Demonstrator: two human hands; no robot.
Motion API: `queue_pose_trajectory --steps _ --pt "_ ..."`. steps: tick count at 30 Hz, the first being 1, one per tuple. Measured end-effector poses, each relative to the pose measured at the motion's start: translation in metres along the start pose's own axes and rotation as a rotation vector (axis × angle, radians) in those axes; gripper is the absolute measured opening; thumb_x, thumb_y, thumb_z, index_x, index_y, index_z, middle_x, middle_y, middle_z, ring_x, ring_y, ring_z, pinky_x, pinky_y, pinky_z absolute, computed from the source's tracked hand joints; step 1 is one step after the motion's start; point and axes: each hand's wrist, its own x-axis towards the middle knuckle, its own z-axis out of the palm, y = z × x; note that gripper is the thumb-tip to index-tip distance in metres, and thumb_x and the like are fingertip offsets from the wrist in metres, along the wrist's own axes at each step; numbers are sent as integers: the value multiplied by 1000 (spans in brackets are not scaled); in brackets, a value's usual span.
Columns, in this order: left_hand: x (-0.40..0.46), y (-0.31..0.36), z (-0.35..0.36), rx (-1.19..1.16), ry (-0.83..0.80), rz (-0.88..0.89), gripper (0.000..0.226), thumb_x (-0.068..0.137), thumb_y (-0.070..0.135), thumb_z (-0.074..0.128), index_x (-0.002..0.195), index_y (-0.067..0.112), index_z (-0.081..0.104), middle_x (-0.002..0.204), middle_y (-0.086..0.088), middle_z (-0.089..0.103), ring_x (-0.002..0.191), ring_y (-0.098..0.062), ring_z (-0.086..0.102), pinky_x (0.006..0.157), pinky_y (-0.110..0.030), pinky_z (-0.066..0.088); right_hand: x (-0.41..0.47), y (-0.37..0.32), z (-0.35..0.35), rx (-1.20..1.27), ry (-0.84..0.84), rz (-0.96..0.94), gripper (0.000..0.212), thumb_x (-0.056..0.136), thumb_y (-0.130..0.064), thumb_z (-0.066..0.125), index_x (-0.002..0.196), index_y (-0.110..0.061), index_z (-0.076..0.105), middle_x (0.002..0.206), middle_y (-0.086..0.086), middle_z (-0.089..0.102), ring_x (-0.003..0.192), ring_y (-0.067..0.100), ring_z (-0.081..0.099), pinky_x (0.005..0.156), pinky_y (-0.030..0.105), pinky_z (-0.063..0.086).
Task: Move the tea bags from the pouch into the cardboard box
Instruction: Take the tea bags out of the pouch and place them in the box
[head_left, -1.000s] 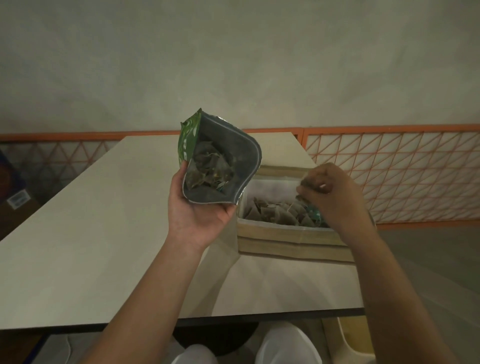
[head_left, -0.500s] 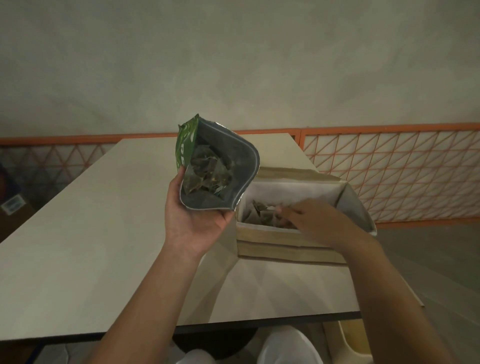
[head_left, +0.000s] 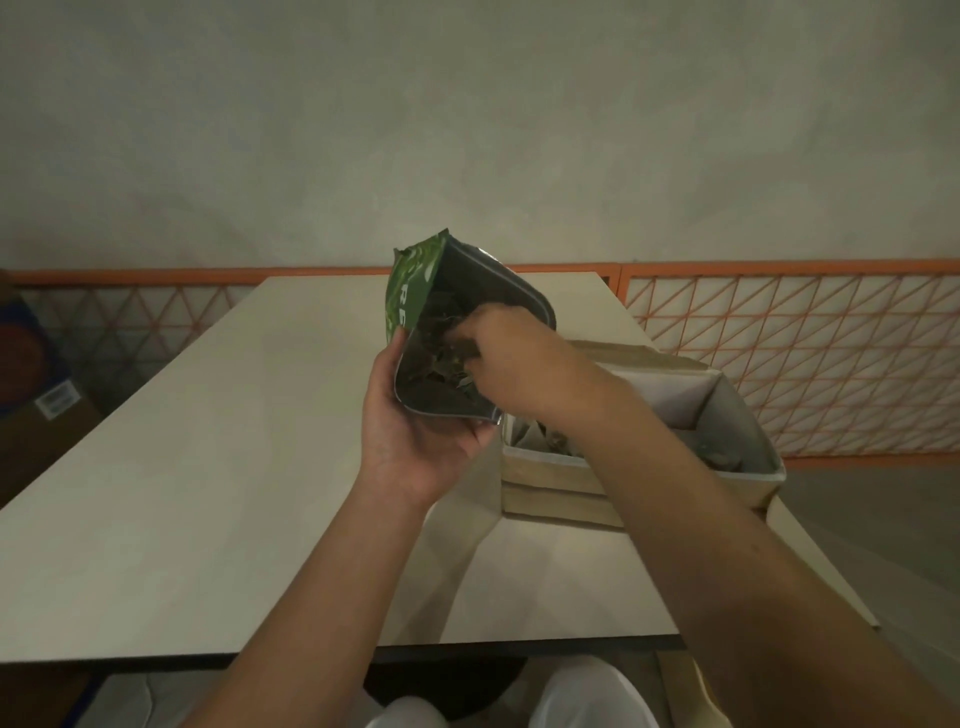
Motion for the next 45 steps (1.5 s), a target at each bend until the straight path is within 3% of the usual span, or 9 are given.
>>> queue_pose_trajectory --steps 8,13,17,20,23,29,36,40,45 --pt "-1 5 0 -10 15 -12 53 94 58 51 104 17 82 122 -11 73 95 -26 75 80 -33 60 28 3 20 -242 -154 70 30 94 -20 56 122 -9 59 120 10 56 99 25 60 86 35 52" --pt "-2 3 0 -7 28 -14 54 93 58 52 116 17 78 127 -12 71 105 -27 71 85 -33 58 17 2 13 -161 -152 80 33 91 -19 60 122 -7 61 126 11 47 94 24 57 90 38 52" --pt "-3 2 2 -13 31 -22 54 93 58 52 114 16 79 134 -13 67 116 -29 65 93 -35 56 -2 4 0 -43 -160 39 22 90 -8 59 106 -15 72 111 2 67 99 18 64 86 26 50" --pt "-2 1 4 -13 20 -19 54 92 56 52 114 15 79 142 -13 62 124 -30 58 107 -36 43 -16 12 -11 40 -26 -21 26 89 -6 61 104 -23 73 110 -3 68 89 5 60 79 15 46" --pt "0 2 5 -18 -14 -8 56 94 58 50 125 17 72 134 -12 64 118 -29 60 96 -34 48 -31 22 -22 247 194 -66 23 88 -8 66 103 -24 72 96 -14 65 76 -12 54 69 2 40" --pt "2 0 3 -39 -64 -27 62 95 61 51 142 21 60 150 -14 54 120 -32 59 81 -33 58 -70 58 -39 512 521 2 29 84 -14 73 106 -33 67 93 -13 68 81 0 56 67 12 45" --pt "2 -8 4 -77 -63 -33 59 92 58 55 133 18 68 145 -15 58 127 -33 59 90 -36 56 -95 111 -14 395 349 300 20 87 -15 70 93 -34 65 90 -18 64 69 -10 56 55 3 41" --pt "0 -10 4 -75 -73 -30 57 91 58 56 128 18 71 138 -15 62 116 -32 63 85 -34 58 -108 123 2 331 342 388 6 86 -29 71 82 -31 66 79 -17 65 71 -3 58 61 13 40" --pt "-1 -10 4 -67 -58 -20 59 90 58 56 133 19 67 137 -16 63 117 -32 62 85 -34 57 -115 122 9 227 419 396 11 86 -34 70 84 -23 69 83 -12 65 74 3 58 61 23 44"
